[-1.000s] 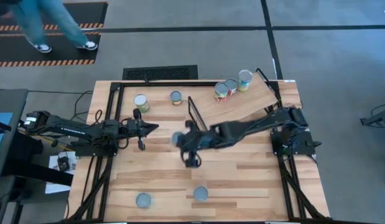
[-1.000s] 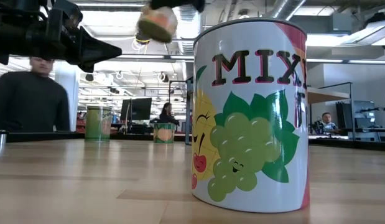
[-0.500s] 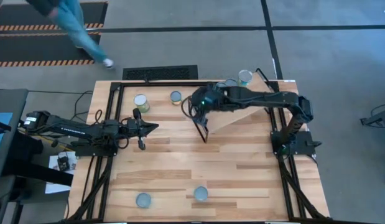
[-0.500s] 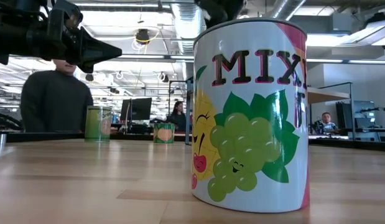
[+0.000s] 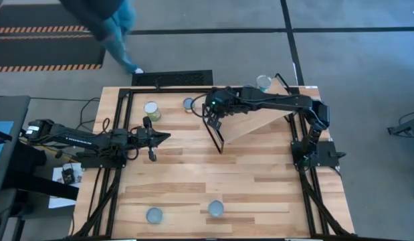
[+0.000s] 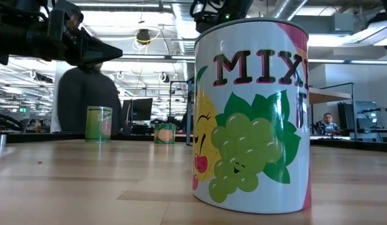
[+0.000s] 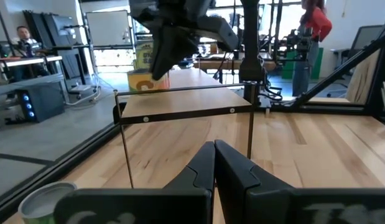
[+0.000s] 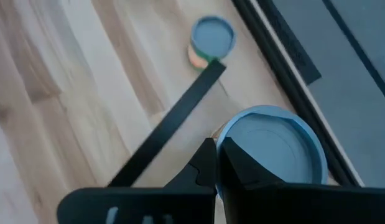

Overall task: Pick and place cans onto a shelf
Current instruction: Put the canned mushrooms on the shelf

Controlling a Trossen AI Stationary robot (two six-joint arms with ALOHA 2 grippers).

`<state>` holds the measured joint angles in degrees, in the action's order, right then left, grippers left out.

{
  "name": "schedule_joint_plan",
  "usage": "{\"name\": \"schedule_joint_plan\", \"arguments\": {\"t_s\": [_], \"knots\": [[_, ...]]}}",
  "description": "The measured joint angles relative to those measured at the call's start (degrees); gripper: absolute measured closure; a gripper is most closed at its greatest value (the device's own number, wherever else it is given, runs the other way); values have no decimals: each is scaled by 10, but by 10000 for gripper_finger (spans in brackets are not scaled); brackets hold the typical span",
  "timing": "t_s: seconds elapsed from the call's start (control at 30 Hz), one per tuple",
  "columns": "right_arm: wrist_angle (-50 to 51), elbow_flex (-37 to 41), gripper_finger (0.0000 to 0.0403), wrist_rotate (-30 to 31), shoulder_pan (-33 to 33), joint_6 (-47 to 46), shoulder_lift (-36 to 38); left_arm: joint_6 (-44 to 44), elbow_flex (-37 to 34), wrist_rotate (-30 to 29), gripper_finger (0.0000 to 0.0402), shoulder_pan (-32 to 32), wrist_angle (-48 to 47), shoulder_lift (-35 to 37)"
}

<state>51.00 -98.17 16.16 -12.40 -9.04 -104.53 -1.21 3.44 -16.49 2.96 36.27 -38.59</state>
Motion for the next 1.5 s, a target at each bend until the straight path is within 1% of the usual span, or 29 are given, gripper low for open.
{"name": "schedule_joint_plan", "arguments": {"t_s": [0.27, 0.6, 0.9, 1.17, 1.5], "knots": [[-1, 1, 386, -13, -19, -2, -13, 0, 0, 0, 401, 0, 0, 0], [2, -1, 384, -25, -20, -16, -26, 0, 0, 0, 401, 0, -4, 0], [18, -1, 365, -26, -20, -32, -26, 0, 0, 0, 401, 0, -7, 0], [30, -1, 360, -27, -19, -45, -25, 0, 0, 0, 401, 0, -8, 0], [50, -1, 328, -29, -18, -54, -19, 0, 0, 0, 401, 0, -9, 0]]}}
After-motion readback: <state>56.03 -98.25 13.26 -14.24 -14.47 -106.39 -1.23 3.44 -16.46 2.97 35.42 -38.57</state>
